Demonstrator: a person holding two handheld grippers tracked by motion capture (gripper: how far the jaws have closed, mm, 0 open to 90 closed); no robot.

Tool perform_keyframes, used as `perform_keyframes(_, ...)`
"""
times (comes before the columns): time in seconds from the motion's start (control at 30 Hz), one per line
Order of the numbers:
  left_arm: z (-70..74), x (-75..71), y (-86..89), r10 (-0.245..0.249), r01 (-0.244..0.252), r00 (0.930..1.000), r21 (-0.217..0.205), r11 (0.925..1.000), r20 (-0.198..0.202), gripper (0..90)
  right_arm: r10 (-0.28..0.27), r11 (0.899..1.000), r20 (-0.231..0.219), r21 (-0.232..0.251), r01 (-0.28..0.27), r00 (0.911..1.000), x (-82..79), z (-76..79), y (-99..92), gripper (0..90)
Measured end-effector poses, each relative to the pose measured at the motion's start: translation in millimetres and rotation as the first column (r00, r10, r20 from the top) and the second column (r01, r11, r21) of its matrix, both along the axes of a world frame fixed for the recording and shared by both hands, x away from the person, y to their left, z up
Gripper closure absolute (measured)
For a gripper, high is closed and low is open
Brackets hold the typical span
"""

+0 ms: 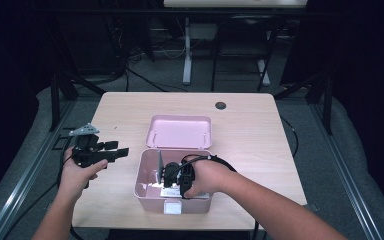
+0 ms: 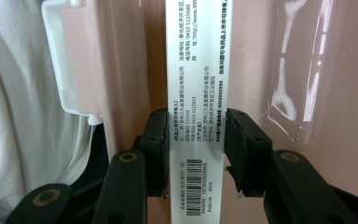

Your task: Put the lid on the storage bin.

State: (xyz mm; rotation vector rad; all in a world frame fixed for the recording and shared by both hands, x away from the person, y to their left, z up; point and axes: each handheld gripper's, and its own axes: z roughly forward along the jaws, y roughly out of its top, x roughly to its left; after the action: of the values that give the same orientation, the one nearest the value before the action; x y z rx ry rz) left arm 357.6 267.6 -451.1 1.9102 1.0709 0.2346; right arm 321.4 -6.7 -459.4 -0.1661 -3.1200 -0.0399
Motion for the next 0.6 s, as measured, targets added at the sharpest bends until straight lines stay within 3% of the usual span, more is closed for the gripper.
perform_keyframes(0.3, -0.5, 0.2, 0.2, 0.003, -0.003, 1.0000, -0.002, 1.0000, 0.000, 39.3, -0.029, 1.000, -0.005, 0.010, 0.030, 0.9996, 1.4, 2.2, -1.7, 58.3)
perform_keyframes(0.6, -2.2, 0.6, -1.6, -0.005, 0.005, 1.0000, 0.006, 1.0000, -0.007, 39.3, -0.070, 0.993, 0.031, 0.095, 0.067, 0.9971, 1.8, 22.0, -8.0, 49.3)
